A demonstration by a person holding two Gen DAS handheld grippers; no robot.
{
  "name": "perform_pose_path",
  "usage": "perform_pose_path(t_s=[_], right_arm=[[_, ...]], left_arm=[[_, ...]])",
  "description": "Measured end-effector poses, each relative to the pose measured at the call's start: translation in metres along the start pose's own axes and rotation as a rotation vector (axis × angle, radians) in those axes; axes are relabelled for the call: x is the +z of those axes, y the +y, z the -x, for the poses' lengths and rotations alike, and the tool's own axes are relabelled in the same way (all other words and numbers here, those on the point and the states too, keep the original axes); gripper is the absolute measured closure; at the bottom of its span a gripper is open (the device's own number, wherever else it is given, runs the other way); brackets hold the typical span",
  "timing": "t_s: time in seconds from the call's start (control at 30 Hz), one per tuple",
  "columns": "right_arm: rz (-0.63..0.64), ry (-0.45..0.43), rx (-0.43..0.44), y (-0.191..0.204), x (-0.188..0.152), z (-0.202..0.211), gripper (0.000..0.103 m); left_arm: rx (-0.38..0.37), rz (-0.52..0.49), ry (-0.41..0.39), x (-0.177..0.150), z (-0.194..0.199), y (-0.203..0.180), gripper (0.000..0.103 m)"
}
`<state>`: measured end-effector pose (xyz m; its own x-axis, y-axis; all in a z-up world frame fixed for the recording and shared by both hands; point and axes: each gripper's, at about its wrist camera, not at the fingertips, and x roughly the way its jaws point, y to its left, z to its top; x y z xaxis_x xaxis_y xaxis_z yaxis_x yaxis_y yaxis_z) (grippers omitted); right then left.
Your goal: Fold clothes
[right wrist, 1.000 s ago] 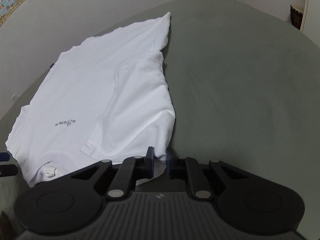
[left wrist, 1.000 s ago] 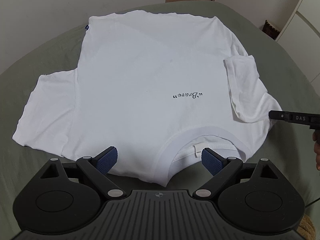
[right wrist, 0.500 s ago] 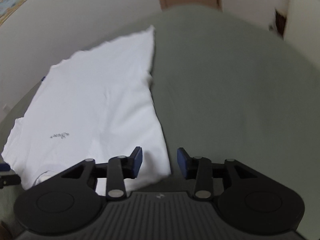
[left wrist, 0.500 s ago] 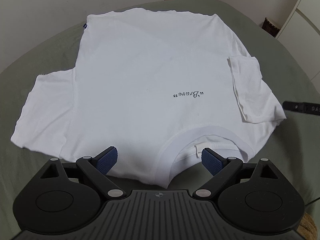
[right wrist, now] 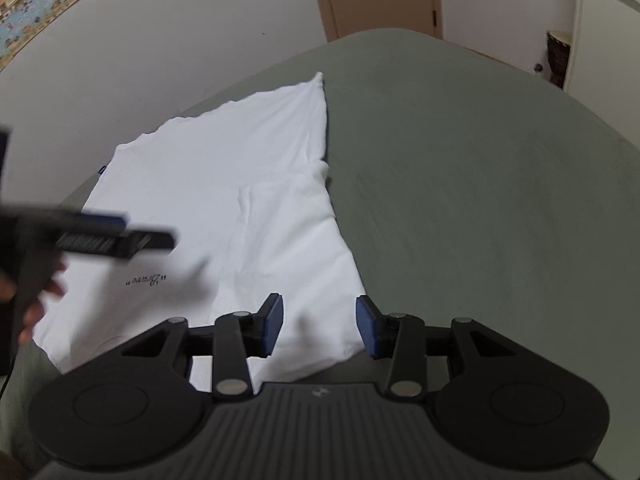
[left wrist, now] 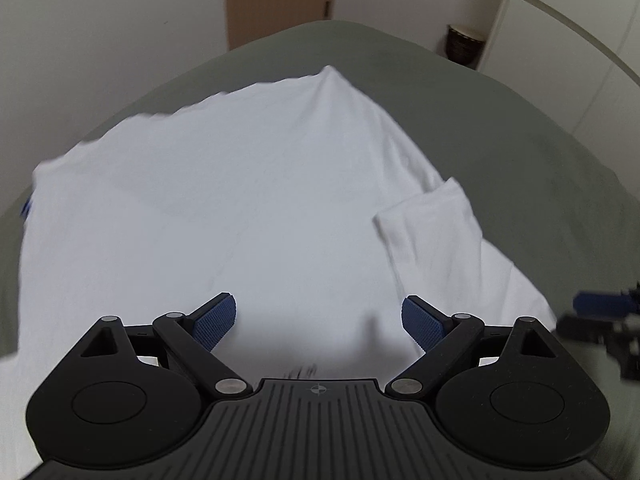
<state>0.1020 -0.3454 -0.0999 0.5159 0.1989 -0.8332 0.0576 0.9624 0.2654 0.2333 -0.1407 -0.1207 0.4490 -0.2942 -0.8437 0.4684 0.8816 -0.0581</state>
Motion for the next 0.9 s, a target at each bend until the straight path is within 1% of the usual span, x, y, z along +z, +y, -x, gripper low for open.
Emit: perform_pose_path(t_s=[0.07, 0.13, 0.23, 0.4, 0.47, 0.63, 0.7, 0.73, 0.77, 0.8, 0.83, 0.9], right_arm=[[-0.009, 0.0, 0.012, -0.003, -0.001, 0.001, 0.059], [-0.008, -0.005, 0.01, -0.007, -0.001, 0.003, 0.058], [-0.012, -0.02, 0.006, -0.014, 0.001, 0.008, 0.055], [-0.015, -0.03, 0.016, -0.022, 0.001, 0.012, 0.055], [-0.013, -0.028, 0.02, -0.023, -0.001, 0.011, 0.055], [-0.022, -0.024, 0.023, -0.026, -0.004, 0.009, 0.055], [-0.03, -0.022, 0.02, -0.026, -0.005, 0.008, 0.055], [-0.034, -0.021, 0.019, -0.027, -0.006, 0.008, 0.055], [-0.038, -0.022, 0.017, -0.027, -0.007, 0.009, 0.055], [-0.041, -0.022, 0.016, -0.027, -0.007, 0.009, 0.054], [-0.044, -0.023, 0.015, -0.027, -0.007, 0.009, 0.054], [-0.052, -0.024, 0.011, -0.028, -0.007, 0.01, 0.054]], left_arm=[[-0.036, -0.041, -0.002, 0.012, -0.014, -0.007, 0.023], [-0.064, -0.083, -0.004, 0.022, -0.028, -0.013, 0.027], [-0.069, -0.146, -0.009, 0.029, -0.041, -0.019, 0.031], [-0.135, -0.207, 0.002, 0.035, -0.059, -0.026, 0.044], [-0.146, -0.226, 0.022, 0.035, -0.067, -0.031, 0.055], [-0.148, -0.222, 0.026, 0.033, -0.076, -0.031, 0.06], [-0.151, -0.212, 0.026, 0.034, -0.077, -0.03, 0.069], [-0.153, -0.208, 0.027, 0.035, -0.076, -0.029, 0.078], [-0.156, -0.205, 0.03, 0.035, -0.075, -0.029, 0.085], [-0.158, -0.202, 0.033, 0.034, -0.074, -0.028, 0.087], [-0.161, -0.199, 0.035, 0.034, -0.072, -0.028, 0.092], [-0.165, -0.195, 0.038, 0.034, -0.07, -0.027, 0.095]])
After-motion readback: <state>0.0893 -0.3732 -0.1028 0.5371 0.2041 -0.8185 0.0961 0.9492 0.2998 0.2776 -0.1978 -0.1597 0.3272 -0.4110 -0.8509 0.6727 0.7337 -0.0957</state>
